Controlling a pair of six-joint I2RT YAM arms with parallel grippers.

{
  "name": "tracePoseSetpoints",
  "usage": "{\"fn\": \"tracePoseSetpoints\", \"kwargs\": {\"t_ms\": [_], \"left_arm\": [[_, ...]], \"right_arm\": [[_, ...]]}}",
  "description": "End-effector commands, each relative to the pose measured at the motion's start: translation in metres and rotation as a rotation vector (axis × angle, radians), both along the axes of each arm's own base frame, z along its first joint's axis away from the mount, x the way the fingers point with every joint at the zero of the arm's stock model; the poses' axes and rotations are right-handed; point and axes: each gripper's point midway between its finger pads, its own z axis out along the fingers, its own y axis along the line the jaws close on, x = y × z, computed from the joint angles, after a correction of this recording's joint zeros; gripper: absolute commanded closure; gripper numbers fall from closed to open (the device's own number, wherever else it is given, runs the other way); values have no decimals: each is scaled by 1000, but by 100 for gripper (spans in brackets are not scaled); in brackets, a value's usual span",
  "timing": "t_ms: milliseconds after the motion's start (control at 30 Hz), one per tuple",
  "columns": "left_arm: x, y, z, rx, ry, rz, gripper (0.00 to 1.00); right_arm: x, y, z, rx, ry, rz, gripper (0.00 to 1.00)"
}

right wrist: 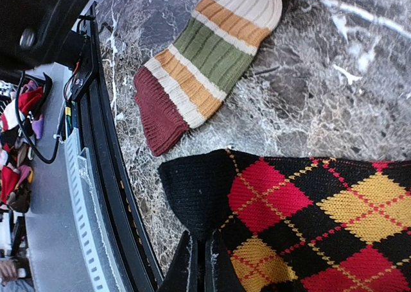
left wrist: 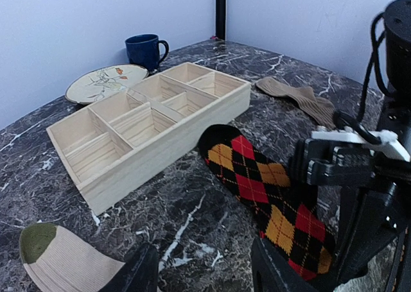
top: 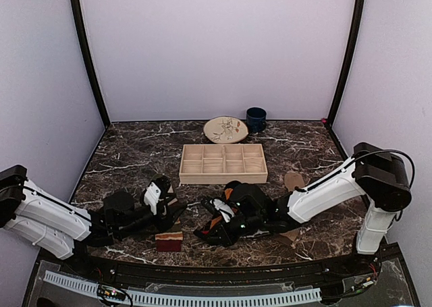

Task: Roll the socks
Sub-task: Pick up the sock from the center of the board, then roll the sock at the center of the board.

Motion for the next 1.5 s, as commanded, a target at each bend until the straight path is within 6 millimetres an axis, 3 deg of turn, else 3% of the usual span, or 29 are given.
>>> {"fn": "tracePoseSetpoints", "kwargs": {"t_ms": [0,400,633,1000,1467], "left_arm": [[-14,-4,-7,42,-50,-45,47],[-53,-23,-29,138,-97,-183,47],[-60,-32,-45,211,-83,-215,49],[-55,-52,-74,368,-42,-206,52],[-35,-44,-88,432,-27,-66,54]], "right_arm": [[-1,2,-3,47,91,14,100],[15,-2,-4,63,150,-25,100],[19,-5,-12,47,172,-38,100],[22,-10,-12,51,183,-53,100],[23,-15,-23,24,183,-70,91]]}}
